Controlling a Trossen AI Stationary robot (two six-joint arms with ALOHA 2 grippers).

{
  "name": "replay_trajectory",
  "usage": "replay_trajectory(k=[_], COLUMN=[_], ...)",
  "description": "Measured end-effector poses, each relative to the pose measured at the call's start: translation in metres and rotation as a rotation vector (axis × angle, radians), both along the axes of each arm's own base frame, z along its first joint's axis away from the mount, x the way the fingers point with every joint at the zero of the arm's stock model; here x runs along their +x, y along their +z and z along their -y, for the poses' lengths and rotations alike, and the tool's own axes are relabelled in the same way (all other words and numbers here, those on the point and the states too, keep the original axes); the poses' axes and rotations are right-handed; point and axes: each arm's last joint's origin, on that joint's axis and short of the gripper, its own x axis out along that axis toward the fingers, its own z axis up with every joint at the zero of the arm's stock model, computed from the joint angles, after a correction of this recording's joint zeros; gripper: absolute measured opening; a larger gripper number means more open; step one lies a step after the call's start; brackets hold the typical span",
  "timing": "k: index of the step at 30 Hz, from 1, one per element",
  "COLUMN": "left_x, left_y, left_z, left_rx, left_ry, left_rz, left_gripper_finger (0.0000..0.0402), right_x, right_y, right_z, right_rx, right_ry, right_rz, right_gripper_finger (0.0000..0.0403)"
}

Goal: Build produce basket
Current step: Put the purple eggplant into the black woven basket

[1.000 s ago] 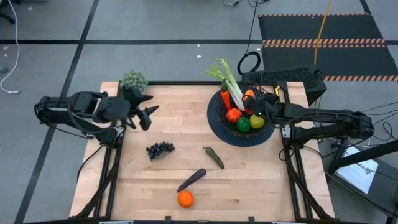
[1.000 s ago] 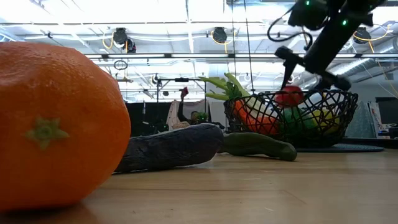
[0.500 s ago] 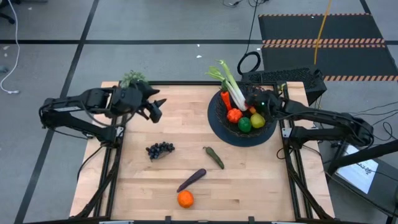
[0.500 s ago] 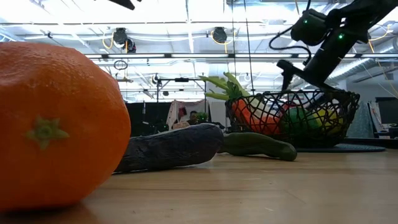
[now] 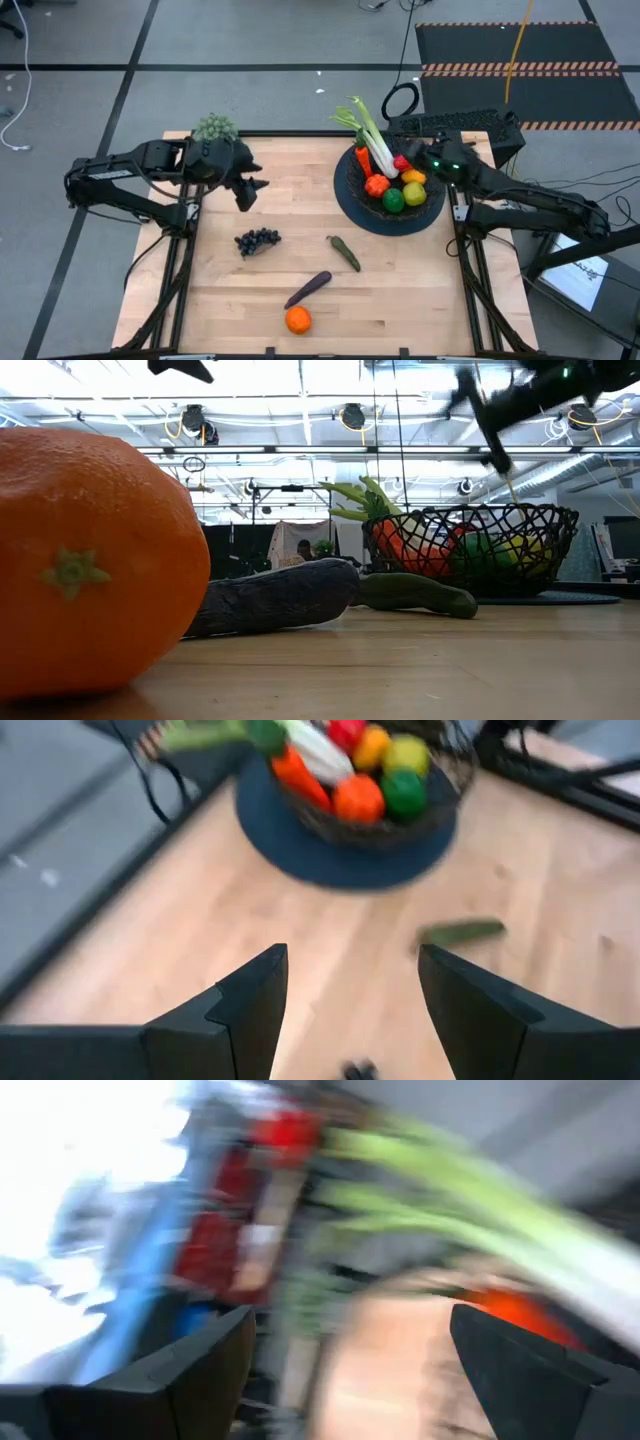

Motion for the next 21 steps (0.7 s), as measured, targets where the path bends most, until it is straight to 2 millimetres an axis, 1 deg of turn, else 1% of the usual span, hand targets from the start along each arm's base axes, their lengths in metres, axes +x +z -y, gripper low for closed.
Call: replay_trajectory(k=[3,5,7,10,13,16,21], left_x=[-0.003,-0.005,-0.005,-0.008,-0.009,-0.012,-0.017], left_y=[-0.004,-0.006,-0.007,-0.009,-0.008,-0.008,-0.009], left_z=[0.003,0.007,0.012,0.025,0.043,0.061,0.087], left_rx=[-0.095,-0.159,-0.216,-0.275,-0.310,-0.320,-0.274], left_ry=[-0.022,-0.038,-0.062,-0.100,-0.148,-0.169,-0.196], left_rz=[-0.044,-0.060,-0.071,-0.102,-0.101,-0.092,-0.082], left_gripper_finger=[0.0225,0.0225,0.0225,0.0225,0.0225,0.0225,0.0225], right_x=[0.008,0.014,0.020,0.031,0.042,0.053,0.071], right_y=[0.024,0.035,0.038,0.032,0.025,0.027,0.042], right_z=[-0.015,-0.028,-0.043,-0.070,-0.100,-0.130,-0.177], right_rx=[-0.194,-0.252,-0.274,-0.259,-0.225,-0.219,-0.273], right_ry=[0.087,0.122,0.148,0.195,0.230,0.259,0.346], right_rz=[0.161,0.253,0.291,0.265,0.219,0.186,0.146], right_gripper_finger=[0.0329,0.0329,0.0329,0.0329,0.0329,0.0329,0.0329])
